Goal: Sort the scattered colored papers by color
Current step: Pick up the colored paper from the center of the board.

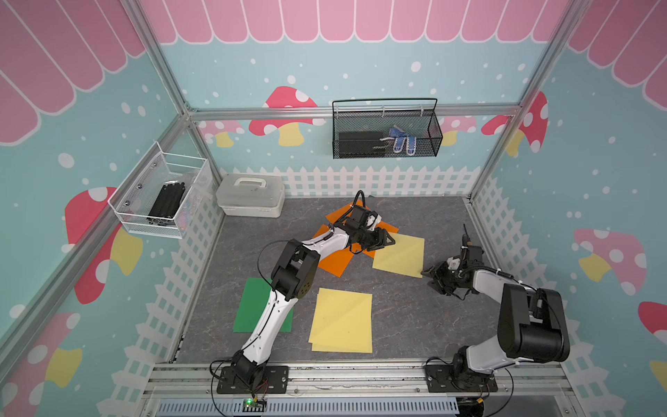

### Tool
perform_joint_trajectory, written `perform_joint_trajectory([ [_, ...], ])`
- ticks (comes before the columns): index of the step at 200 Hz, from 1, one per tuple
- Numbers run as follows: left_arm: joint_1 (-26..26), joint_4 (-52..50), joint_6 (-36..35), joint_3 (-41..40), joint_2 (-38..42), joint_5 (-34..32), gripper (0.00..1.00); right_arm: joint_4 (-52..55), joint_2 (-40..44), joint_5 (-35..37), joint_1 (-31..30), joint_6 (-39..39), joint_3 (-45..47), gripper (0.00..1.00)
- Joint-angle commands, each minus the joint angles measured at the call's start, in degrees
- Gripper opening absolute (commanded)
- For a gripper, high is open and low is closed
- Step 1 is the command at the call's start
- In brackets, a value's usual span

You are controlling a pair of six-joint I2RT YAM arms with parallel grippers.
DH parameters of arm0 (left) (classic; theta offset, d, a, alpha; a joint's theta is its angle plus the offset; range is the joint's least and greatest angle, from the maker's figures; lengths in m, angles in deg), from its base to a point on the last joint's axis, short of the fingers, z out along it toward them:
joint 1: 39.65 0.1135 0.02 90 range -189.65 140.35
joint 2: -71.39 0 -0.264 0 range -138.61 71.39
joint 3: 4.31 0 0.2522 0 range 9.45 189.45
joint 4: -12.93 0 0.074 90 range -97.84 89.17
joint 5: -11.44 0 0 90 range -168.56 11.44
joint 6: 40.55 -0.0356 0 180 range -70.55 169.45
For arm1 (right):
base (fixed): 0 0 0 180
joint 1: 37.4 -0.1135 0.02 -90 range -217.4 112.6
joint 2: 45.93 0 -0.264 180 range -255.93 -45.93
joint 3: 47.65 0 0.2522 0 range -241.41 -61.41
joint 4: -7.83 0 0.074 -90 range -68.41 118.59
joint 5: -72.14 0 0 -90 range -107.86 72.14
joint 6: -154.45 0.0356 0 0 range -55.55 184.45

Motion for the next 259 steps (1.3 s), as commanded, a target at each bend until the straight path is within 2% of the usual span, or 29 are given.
perform_joint_trajectory([
  [1,-0.65,-2.22,-0.77,1.40,-1.38,-1.19,0.60,-5.14,-2.95,-2.02,0.86,2.18,1.46,0.51],
  [54,-0.66,-5.47,-1.32,-1.61,-0.58,-3.66,0.61,-10.10,-7.33,-4.59,1.25,4.07,2.27,0.51],
  [162,-0.59,-5.85,-0.58,-2.58,-1.09,-4.04,0.61,-10.43,-3.51,-5.63,1.29,3.94,6.39,0.51],
  [259,-0.57,-5.85,-0.34,-2.59,-1.44,-3.95,0.61,-15.51,-11.27,-4.95,1.32,3.69,4.30,0.51],
])
